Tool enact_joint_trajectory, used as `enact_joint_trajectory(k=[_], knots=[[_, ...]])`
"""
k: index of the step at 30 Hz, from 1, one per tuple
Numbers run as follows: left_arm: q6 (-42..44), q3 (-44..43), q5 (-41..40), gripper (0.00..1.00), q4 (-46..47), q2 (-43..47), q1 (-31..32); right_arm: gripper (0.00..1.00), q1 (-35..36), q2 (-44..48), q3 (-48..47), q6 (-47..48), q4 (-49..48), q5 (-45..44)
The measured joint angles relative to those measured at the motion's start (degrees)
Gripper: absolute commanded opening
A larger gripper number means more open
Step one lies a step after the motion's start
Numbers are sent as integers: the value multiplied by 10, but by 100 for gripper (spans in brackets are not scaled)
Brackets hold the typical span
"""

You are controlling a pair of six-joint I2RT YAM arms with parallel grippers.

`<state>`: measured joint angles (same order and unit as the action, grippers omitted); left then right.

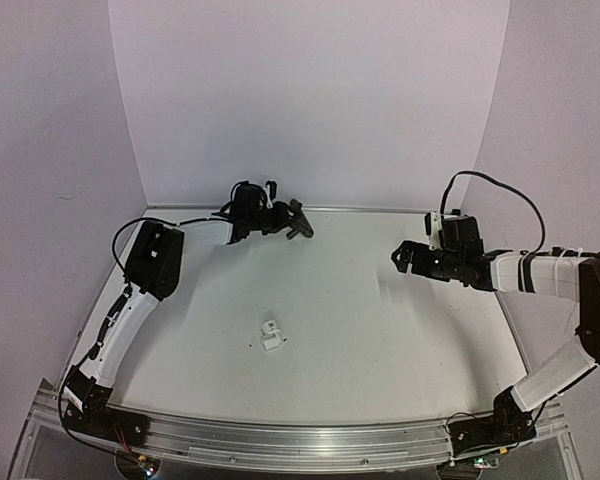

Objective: Install the water faucets

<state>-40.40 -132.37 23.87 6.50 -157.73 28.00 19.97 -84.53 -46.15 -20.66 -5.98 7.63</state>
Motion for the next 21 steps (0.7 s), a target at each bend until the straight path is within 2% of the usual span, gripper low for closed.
enact_joint_trajectory(k=[6, 10, 21], knots=[[0, 27, 30, 1, 9, 14, -7, 98, 0, 0, 0, -4, 0, 4], [8, 91, 68, 0, 4, 57, -13, 98, 0, 0, 0, -7, 0, 10], [31, 322, 196, 0, -24, 283, -17, 98, 2, 0, 0, -20, 0, 45]])
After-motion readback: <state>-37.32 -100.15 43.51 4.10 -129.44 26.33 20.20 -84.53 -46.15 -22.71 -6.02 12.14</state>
